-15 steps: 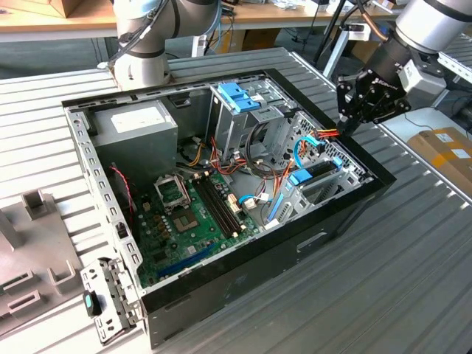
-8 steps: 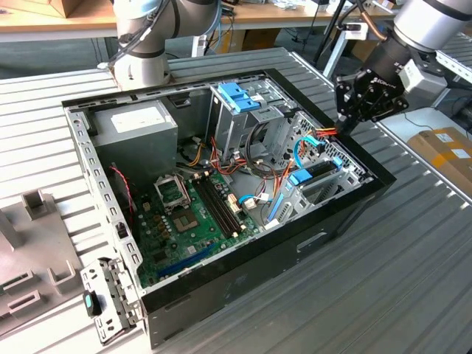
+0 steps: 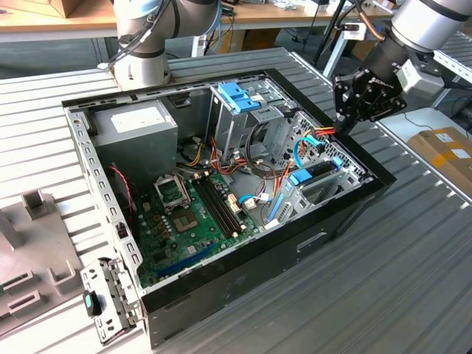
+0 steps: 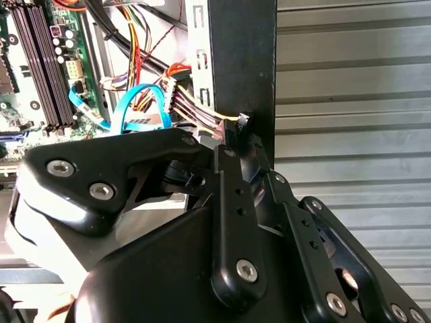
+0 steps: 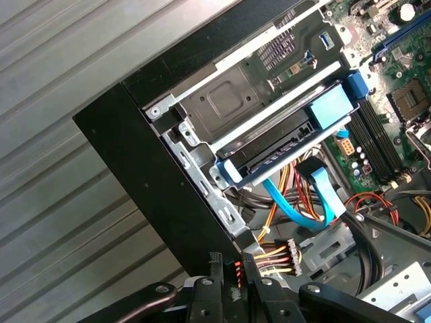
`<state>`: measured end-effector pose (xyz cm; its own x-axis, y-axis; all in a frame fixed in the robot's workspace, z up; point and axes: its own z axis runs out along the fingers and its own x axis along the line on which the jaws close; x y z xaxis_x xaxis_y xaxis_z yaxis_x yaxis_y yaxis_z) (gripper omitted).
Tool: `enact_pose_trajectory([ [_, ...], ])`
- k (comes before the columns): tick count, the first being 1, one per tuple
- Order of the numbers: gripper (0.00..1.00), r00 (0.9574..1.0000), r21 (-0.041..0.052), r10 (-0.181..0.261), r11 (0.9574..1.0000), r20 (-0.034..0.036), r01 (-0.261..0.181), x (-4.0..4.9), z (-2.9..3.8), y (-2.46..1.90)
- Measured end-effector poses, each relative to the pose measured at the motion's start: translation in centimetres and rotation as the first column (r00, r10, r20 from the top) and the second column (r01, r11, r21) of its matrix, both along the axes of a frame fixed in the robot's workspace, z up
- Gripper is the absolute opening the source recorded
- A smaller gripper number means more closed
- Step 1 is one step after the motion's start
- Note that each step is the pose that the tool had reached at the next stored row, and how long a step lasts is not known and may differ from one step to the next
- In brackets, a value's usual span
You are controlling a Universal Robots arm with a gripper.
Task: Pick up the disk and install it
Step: 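Insert the first disk wire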
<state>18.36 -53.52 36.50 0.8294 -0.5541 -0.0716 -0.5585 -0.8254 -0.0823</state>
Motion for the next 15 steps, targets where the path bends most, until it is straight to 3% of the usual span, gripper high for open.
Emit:
enact_pose_trajectory([
  [1, 0.25, 1.0, 0.0, 0.0, 1.0, 0.0, 0.0, 0.0, -0.01, 0.01],
  [2, 0.17, 1.0, -0.0007, 0.0, 1.0, 0.0001, 0.0, 0.0, 0.02, 0.02],
  [9, 0.17, 1.0, -0.0001, -0.001, 1.0, 0.0, 0.001, 0.0, -0.03, 0.07],
  [12, 0.17, 1.0, 0.0, -0.004, 1.0, 0.0, 0.004, 0.0, 0.61, 0.07],
  [15, 0.17, 1.0, 0.0003, -0.005, 1.0, 0.0, 0.005, 0.0, 0.7, 0.07],
])
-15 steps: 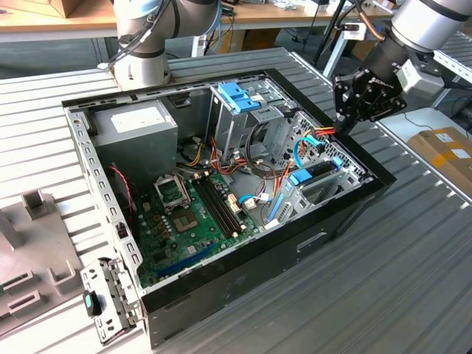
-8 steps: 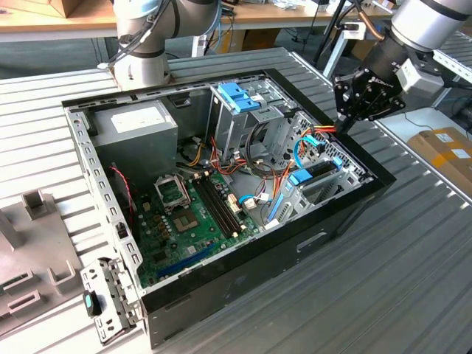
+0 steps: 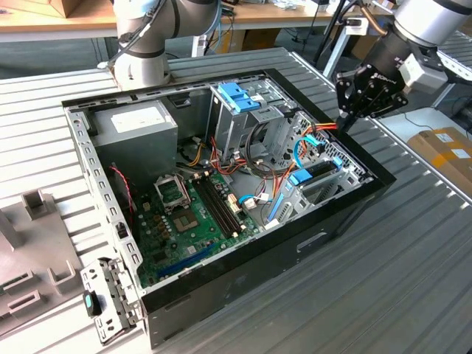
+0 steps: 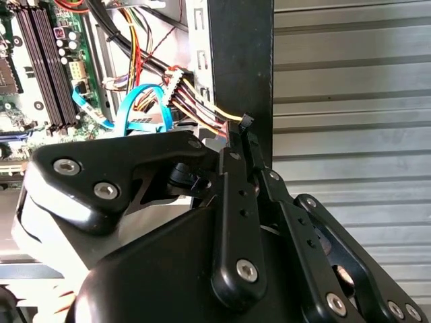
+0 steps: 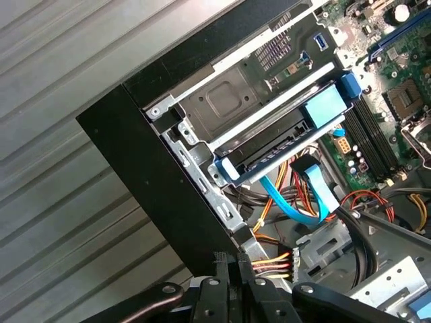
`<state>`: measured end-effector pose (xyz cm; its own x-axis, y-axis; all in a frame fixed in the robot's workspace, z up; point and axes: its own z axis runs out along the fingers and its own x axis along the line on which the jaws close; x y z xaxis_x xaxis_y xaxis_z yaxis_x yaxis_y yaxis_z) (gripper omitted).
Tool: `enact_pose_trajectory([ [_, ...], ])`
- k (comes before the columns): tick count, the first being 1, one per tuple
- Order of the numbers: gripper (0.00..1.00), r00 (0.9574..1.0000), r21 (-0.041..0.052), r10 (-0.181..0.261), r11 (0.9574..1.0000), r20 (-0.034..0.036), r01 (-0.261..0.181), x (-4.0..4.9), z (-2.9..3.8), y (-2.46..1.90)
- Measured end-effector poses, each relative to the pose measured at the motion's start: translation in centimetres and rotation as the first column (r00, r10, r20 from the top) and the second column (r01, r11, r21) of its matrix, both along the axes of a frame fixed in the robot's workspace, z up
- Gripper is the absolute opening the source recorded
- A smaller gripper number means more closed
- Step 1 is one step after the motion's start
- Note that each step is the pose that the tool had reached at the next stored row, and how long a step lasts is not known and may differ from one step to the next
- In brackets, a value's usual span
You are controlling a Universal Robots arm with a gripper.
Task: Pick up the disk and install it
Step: 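Insert the first disk wire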
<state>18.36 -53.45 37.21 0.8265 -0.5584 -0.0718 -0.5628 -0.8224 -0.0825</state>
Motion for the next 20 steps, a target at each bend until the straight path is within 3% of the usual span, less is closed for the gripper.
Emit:
enact_pose_trajectory([
  [6, 0.17, 0.9999, -0.0002, -0.015, 0.9999, 0.0001, 0.015, -0.41, 0.02, -0.06],
  [11, 0.17, 0.9998, -0.0002, -0.019, 0.9998, 0.0, 0.019, -0.89, 0.02, -0.36],
  [14, 0.17, 0.999, -0.0003, -0.046, 0.999, 0.0, 0.046, -0.9, 0.01, -0.42],
  [16, 0.17, 0.9971, -0.0003, -0.076, 0.9971, 0.0001, 0.076, -0.89, 0.0, -0.42],
  [18, 0.17, 0.9907, -0.0002, -0.136, 0.9907, 0.0, 0.136, -0.9, -0.02, -0.42],
  [20, 0.17, 0.9873, -0.0002, -0.159, 0.9873, 0.0, 0.159, -0.9, -0.03, -0.42],
])
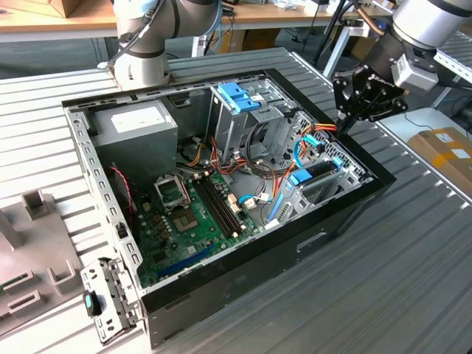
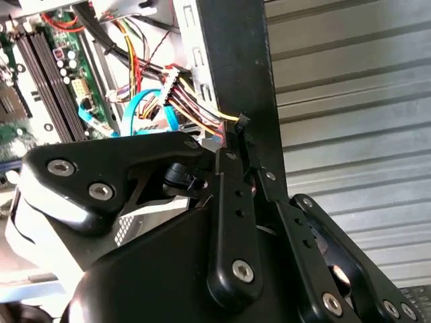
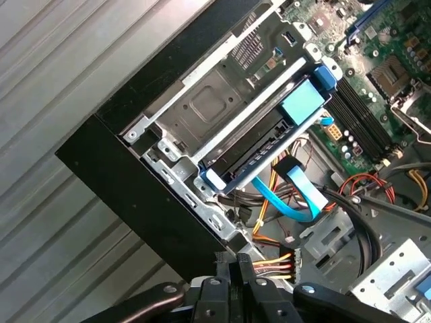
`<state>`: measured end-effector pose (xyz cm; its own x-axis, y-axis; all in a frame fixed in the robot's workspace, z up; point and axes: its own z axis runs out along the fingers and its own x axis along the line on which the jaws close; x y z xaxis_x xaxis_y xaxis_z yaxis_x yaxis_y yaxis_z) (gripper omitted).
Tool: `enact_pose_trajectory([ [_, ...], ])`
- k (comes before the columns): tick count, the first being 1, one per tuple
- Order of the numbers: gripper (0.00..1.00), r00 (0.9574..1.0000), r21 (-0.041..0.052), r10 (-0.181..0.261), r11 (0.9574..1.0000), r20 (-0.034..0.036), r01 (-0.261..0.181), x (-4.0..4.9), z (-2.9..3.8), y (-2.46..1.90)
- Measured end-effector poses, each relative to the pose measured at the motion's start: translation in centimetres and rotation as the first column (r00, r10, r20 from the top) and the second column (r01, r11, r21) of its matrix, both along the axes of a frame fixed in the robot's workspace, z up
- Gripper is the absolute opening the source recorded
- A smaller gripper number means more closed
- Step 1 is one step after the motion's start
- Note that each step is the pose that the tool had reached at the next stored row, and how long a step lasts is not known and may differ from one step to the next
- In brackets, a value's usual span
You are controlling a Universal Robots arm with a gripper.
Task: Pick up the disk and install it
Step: 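Insert the first disk wire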
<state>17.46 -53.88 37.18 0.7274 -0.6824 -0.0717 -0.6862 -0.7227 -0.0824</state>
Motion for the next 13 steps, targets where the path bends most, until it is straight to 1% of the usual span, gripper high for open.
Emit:
enact_pose_trajectory([
  [3, 0.17, 0.9997, 0.0, -0.025, 0.9997, 0.0, 0.025, 0.0, -0.02, -0.03],
  [6, 0.17, 0.9991, 0.0, -0.042, 0.9991, 0.0, 0.042, -0.01, -0.03, -0.17],
  [10, 0.17, 0.9988, -0.0002, -0.05, 0.9988, 0.0001, 0.05, -0.1, -0.03, -0.39],
  [13, 0.17, 0.9987, -0.0001, -0.051, 0.9987, 0.0001, 0.051, -0.4, -0.03, -0.58],
])
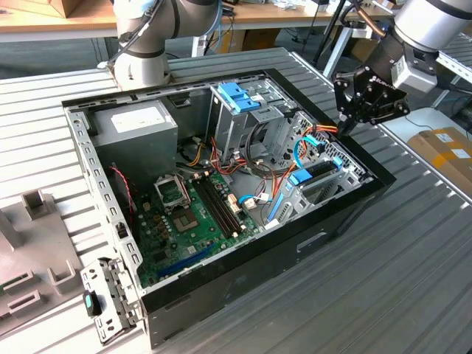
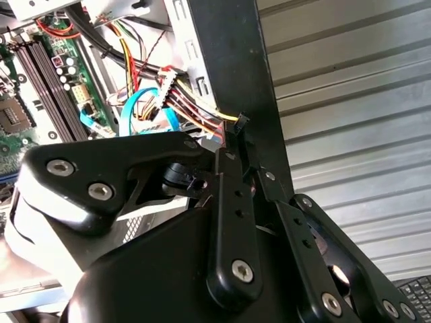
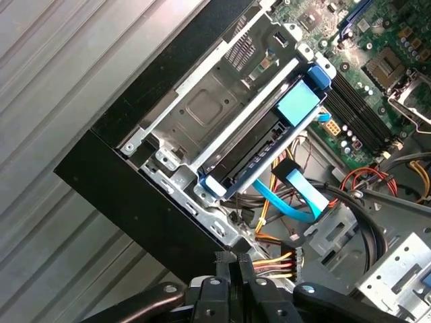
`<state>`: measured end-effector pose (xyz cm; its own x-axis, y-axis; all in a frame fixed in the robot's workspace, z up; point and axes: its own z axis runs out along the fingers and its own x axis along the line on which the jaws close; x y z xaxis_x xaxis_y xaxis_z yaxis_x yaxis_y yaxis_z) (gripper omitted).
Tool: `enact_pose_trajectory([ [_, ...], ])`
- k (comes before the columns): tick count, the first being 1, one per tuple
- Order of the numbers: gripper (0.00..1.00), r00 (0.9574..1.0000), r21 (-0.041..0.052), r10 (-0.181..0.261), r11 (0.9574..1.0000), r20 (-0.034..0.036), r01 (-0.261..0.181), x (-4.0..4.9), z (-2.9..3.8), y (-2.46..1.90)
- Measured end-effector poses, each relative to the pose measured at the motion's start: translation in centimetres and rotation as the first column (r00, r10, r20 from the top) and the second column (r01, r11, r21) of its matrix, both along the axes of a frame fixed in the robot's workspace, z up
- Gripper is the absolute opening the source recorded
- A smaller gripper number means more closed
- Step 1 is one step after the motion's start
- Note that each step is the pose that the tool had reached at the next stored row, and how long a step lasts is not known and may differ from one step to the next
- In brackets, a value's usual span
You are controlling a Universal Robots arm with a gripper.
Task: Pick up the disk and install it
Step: 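Insert the first disk wire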
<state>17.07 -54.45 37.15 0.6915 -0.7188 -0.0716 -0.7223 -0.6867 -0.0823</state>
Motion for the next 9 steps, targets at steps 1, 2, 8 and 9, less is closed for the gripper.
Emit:
enact_pose_trajectory([
  [1, 0.17, 1.0, 0.0001, 0.0, 1.0, 0.0, 0.0, -0.11, 0.0, -0.03],
  [2, 0.17, 1.0, 0.0, -0.001, 1.0, 0.0, 0.001, -0.43, 0.0, -0.06],
  [8, 0.17, 1.0, 0.0001, -0.006, 1.0, 0.0, 0.006, -1.75, -0.02, -0.11],
  [9, 0.17, 1.0, 0.0001, -0.007, 1.0, 0.0, 0.007, -1.95, -0.03, -0.11],
])
